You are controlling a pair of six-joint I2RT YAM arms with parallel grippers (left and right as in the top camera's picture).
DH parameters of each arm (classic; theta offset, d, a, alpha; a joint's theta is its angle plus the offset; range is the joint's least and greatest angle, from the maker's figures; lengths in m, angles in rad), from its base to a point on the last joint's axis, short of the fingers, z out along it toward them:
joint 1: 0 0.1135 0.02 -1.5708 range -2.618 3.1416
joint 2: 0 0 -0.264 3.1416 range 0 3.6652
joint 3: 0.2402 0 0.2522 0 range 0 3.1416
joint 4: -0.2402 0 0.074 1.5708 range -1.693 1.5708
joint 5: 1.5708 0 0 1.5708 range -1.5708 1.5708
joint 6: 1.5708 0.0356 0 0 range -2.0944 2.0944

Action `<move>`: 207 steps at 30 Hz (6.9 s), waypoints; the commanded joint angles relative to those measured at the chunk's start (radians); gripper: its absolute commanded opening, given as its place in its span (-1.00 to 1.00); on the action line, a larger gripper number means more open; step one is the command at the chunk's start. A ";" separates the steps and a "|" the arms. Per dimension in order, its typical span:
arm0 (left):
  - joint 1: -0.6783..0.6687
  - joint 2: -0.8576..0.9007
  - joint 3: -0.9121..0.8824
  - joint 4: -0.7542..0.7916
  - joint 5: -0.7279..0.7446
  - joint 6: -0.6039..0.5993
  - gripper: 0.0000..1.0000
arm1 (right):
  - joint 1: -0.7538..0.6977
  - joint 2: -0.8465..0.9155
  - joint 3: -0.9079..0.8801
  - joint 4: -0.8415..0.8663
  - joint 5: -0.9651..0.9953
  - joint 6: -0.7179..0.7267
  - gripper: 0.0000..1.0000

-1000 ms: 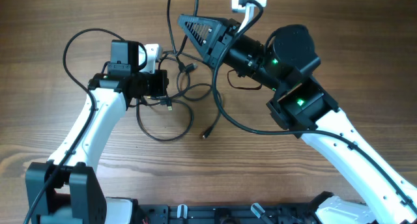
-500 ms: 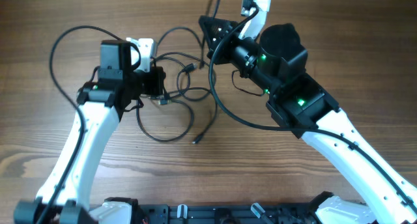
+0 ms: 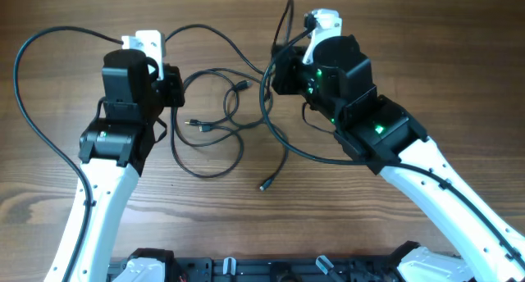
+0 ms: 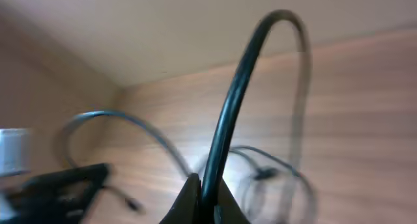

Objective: Untangle cables

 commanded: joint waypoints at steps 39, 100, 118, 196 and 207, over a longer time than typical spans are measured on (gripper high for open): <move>-0.356 0.009 -0.001 -0.227 0.037 -0.349 -0.92 | -0.005 0.261 0.001 -0.484 0.280 -0.024 -0.14; 0.255 0.009 -0.001 -0.367 -0.078 -0.572 -0.92 | -0.005 0.409 0.001 -0.299 -0.060 -0.206 1.00; 0.255 0.009 -0.001 -0.439 -0.217 -0.569 -0.92 | -0.039 0.408 0.001 -0.044 -0.007 0.016 1.00; 0.332 0.097 -0.001 -0.431 -0.372 -0.573 -0.92 | -0.058 0.524 0.001 -0.385 -0.337 -0.354 0.38; 0.331 0.101 -0.001 -0.431 -0.335 -0.573 -0.92 | -0.058 0.549 0.000 -0.392 -0.341 -0.364 0.22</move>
